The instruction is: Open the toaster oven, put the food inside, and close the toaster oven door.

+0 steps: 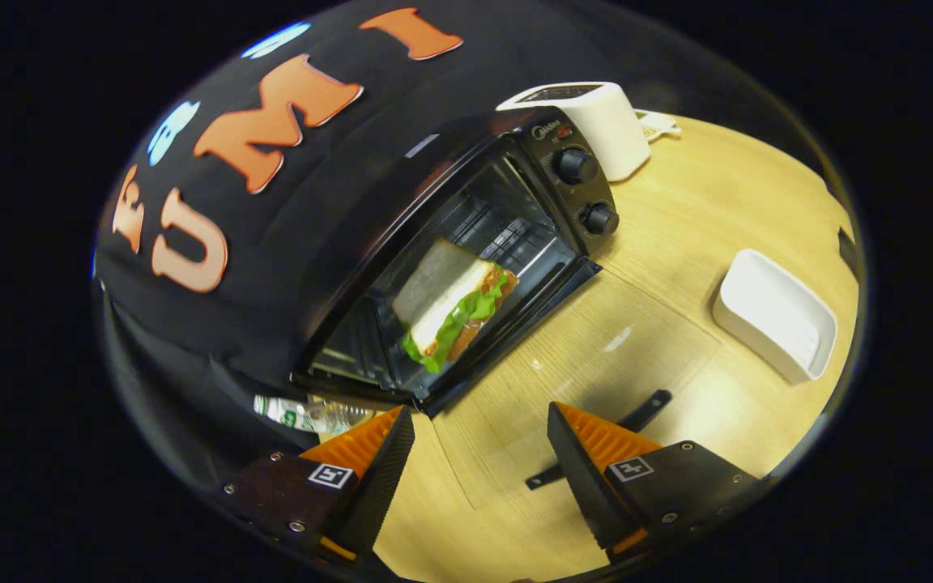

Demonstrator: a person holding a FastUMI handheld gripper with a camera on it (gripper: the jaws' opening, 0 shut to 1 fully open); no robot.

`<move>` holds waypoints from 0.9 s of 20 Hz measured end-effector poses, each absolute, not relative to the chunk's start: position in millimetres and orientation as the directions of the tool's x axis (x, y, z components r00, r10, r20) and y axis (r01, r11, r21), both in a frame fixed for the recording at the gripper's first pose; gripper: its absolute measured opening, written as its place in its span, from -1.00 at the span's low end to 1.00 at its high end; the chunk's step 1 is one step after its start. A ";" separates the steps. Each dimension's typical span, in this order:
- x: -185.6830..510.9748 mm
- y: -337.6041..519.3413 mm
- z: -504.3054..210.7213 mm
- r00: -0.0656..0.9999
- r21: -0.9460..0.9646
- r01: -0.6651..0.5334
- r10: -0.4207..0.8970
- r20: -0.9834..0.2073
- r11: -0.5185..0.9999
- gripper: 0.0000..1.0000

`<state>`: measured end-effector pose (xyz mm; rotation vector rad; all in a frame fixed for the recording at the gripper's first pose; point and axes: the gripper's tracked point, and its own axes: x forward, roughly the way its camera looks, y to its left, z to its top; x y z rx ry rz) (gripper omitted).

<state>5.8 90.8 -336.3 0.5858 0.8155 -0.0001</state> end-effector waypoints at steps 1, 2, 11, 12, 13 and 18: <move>-6.4 89.1 -335.4 0.686 0.462 0.186 0.221 -0.693 0.867 0.97; -17.9 86.9 -336.6 0.673 0.424 0.150 0.222 -0.706 0.893 0.97; -78.5 66.5 -389.4 0.587 0.096 -0.123 0.150 -0.796 0.988 0.97; -74.9 61.9 -394.4 0.587 0.068 -0.140 0.138 -0.798 0.988 0.97; -73.2 58.5 -403.7 0.584 0.026 -0.160 0.116 -0.803 0.987 0.98; -63.4 52.3 -435.7 0.580 -0.071 -0.196 0.057 -0.813 0.978 0.99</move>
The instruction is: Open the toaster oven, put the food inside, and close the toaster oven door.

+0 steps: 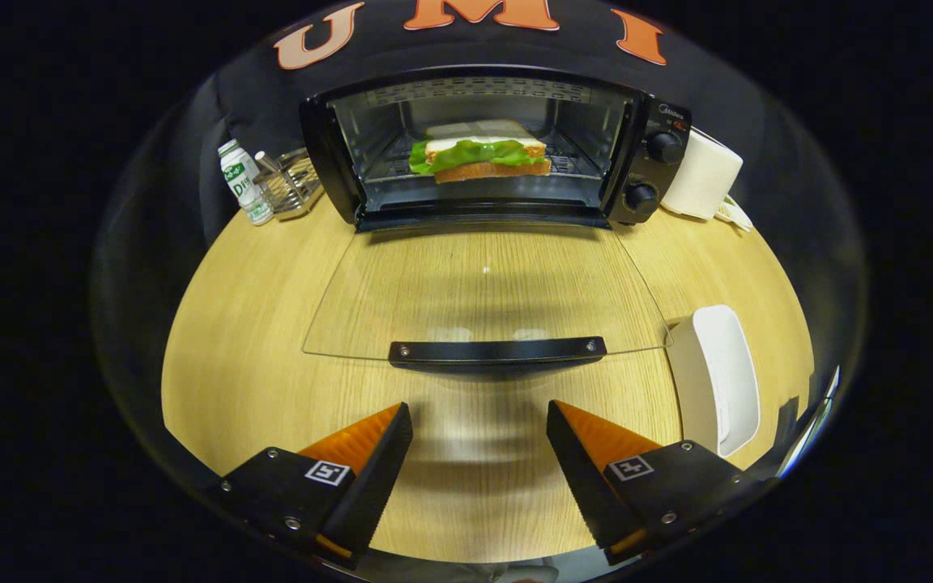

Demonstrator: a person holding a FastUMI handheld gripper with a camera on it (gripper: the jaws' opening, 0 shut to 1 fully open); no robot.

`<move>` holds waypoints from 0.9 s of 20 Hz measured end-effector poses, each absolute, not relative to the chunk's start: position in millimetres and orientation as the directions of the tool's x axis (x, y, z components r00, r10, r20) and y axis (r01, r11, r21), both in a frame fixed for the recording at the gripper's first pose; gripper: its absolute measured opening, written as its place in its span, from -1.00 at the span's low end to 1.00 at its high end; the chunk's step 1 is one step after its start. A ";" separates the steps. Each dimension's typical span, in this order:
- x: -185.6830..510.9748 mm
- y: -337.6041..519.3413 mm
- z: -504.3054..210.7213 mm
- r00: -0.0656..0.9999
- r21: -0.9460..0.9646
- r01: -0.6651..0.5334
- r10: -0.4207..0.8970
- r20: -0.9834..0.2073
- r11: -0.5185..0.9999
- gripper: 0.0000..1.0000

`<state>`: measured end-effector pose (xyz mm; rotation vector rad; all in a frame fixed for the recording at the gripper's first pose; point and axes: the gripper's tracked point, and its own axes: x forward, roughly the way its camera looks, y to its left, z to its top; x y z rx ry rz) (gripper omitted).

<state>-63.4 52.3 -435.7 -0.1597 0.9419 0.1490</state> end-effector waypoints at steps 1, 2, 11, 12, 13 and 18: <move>-58.8 51.5 -439.5 0.585 -0.077 -0.192 0.051 -0.810 0.978 0.99; -54.5 50.2 -442.6 0.588 -0.080 -0.186 0.046 -0.808 0.979 0.99; -41.4 49.5 -446.2 0.603 -0.058 -0.159 0.050 -0.796 0.986 0.99; -41.1 49.7 -441.7 0.611 -0.054 -0.158 0.055 -0.790 0.986 1.00; -41.0 50.1 -435.4 0.621 -0.053 -0.164 0.061 -0.781 0.985 0.99; -35.7 52.0 -397.9 0.662 -0.042 -0.182 0.090 -0.744 0.982 1.00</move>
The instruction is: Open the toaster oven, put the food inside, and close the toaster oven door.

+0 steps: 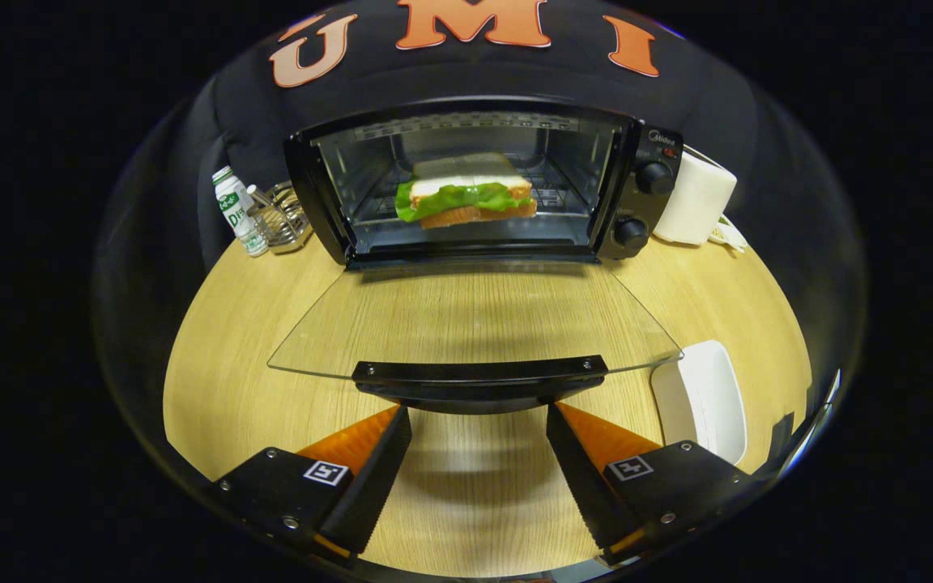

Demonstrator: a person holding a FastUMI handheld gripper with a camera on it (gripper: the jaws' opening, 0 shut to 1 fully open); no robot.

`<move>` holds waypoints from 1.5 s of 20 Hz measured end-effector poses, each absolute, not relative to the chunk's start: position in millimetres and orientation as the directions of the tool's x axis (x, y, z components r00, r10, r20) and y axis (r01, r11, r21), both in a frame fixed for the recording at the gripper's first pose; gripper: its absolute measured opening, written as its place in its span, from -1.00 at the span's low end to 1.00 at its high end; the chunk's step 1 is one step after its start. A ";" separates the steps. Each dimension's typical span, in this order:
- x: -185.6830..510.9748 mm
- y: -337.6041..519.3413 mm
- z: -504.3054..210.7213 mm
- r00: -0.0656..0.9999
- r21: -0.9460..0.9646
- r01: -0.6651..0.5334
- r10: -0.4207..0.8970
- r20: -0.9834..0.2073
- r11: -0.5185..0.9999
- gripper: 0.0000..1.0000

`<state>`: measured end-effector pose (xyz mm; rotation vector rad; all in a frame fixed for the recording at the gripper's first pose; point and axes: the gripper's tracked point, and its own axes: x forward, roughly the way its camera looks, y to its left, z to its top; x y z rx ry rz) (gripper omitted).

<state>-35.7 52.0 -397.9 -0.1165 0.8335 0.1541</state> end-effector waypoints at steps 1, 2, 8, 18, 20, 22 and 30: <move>-32.6 52.4 -389.5 0.674 -0.045 -0.184 0.093 -0.733 0.982 1.00; -23.6 49.9 -376.7 0.689 -0.057 -0.189 0.091 -0.719 0.980 1.00; 16.7 52.7 -332.0 0.769 -0.157 -0.204 0.059 -0.636 0.966 1.00; 73.2 67.9 -296.0 0.814 -0.104 -0.164 0.075 -0.575 0.981 1.00; 76.2 66.7 -286.9 0.829 -0.115 -0.159 0.070 -0.554 0.980 1.00; 83.1 68.5 -282.1 0.835 -0.112 -0.152 0.067 -0.547 0.982 1.00; 66.2 51.2 -248.1 0.843 -0.075 -0.134 0.074 -0.533 0.988 1.00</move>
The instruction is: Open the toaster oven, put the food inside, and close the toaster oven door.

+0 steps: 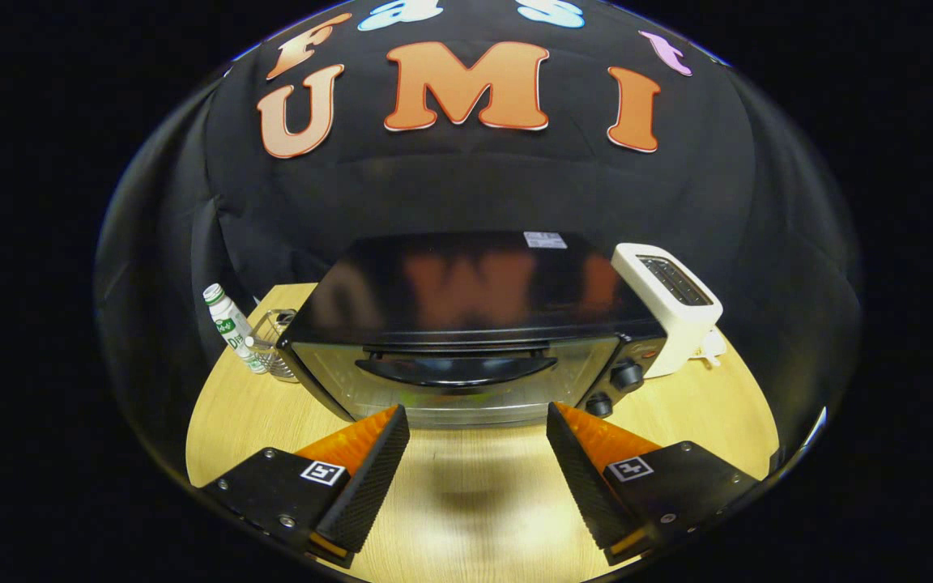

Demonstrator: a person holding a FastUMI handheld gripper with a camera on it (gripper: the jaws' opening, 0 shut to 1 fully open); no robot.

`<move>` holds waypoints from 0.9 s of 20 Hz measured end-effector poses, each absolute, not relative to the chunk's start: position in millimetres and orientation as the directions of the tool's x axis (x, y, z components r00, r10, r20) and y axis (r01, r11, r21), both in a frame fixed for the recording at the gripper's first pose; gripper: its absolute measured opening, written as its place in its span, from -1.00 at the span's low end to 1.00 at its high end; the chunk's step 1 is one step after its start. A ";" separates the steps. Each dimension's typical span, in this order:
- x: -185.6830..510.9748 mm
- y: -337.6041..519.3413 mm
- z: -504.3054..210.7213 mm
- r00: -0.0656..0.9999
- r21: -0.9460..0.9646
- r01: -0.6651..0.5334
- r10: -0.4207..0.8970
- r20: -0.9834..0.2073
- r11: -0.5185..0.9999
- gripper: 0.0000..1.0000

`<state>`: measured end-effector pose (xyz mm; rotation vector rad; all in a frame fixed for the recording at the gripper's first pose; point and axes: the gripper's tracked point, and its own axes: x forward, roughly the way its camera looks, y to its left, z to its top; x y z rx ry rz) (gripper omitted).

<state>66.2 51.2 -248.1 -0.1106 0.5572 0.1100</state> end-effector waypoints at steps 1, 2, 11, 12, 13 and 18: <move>65.9 45.6 -235.0 0.852 -0.075 -0.129 0.072 -0.518 0.989 1.00; 66.1 39.9 -221.2 0.862 -0.069 -0.122 0.072 -0.502 0.990 1.00; 95.8 -34.1 -84.7 0.942 -0.048 -0.081 0.061 -0.330 0.996 1.00; 97.2 -44.4 -72.1 0.948 -0.044 -0.071 0.054 -0.313 0.997 1.00; 96.6 -56.6 -59.0 0.955 -0.044 -0.065 0.050 -0.292 0.997 1.00; 100.9 -108.6 -1.3 0.981 -0.067 -0.040 0.026 -0.190 0.997 1.00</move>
